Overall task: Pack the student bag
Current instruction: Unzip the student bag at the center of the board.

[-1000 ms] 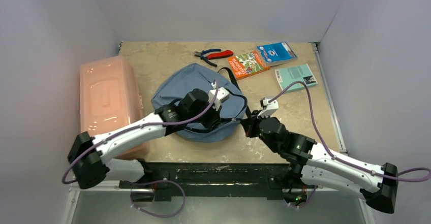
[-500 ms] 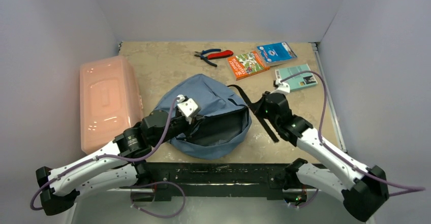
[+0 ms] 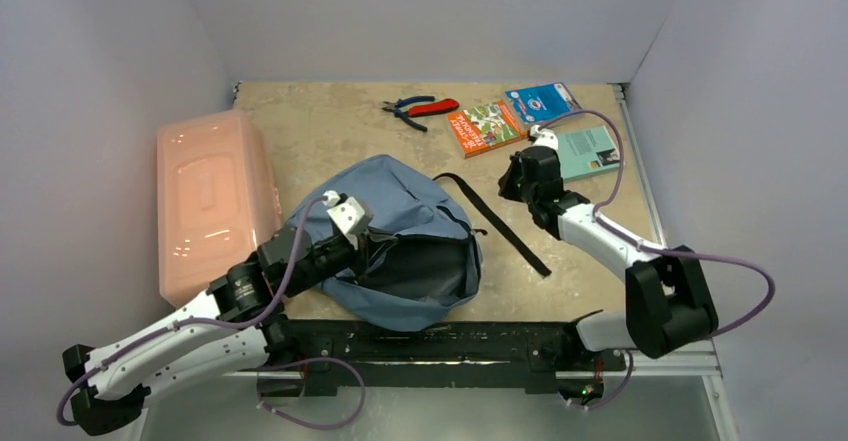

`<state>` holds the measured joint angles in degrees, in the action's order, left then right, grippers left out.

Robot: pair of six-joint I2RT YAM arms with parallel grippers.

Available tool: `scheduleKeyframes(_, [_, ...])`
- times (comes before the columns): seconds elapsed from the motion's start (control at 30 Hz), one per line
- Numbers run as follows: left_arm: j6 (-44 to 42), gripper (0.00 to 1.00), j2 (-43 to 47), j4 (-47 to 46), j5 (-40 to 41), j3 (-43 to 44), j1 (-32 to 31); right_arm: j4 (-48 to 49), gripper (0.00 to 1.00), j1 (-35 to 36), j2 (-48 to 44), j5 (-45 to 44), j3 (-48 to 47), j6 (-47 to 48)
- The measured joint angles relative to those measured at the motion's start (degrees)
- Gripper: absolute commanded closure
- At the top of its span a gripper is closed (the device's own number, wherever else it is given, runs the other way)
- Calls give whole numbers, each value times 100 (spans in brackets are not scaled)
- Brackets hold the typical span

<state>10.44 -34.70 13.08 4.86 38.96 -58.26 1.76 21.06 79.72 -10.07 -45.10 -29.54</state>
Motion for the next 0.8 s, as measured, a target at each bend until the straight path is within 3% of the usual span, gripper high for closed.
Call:
scheduleKeyframes(0.2, [428,98,-466,-223,-151,-170,0,125,100,107,-911,754,203,264])
scheduleKeyframes(0.37, [584,37,-1005,-85,-280,-170,0,-601,100,105,-1676,1189,299,332])
scheduleKeyframes(0.43, [597,18,-1370,33,-503,-13,0,-905,100,105,-1893,1263,400,354])
scheduleKeyframes(0.47, [627,14,-1543,66,-625,66,0,-1043,100,105,-1996,1294,490,365])
scheduleKeyframes(0.53, [658,11,-1808,111,-820,192,-13,-1217,44,105,-2127,1403,719,369])
scheduleKeyframes(0.57, [656,10,-1937,140,-874,271,-37,-1272,40,105,-2140,1440,846,236])
scheduleKeyframes(0.8, [476,6,-2968,308,-778,1239,-584,-1193,34,26,-1784,2057,1622,-1255])
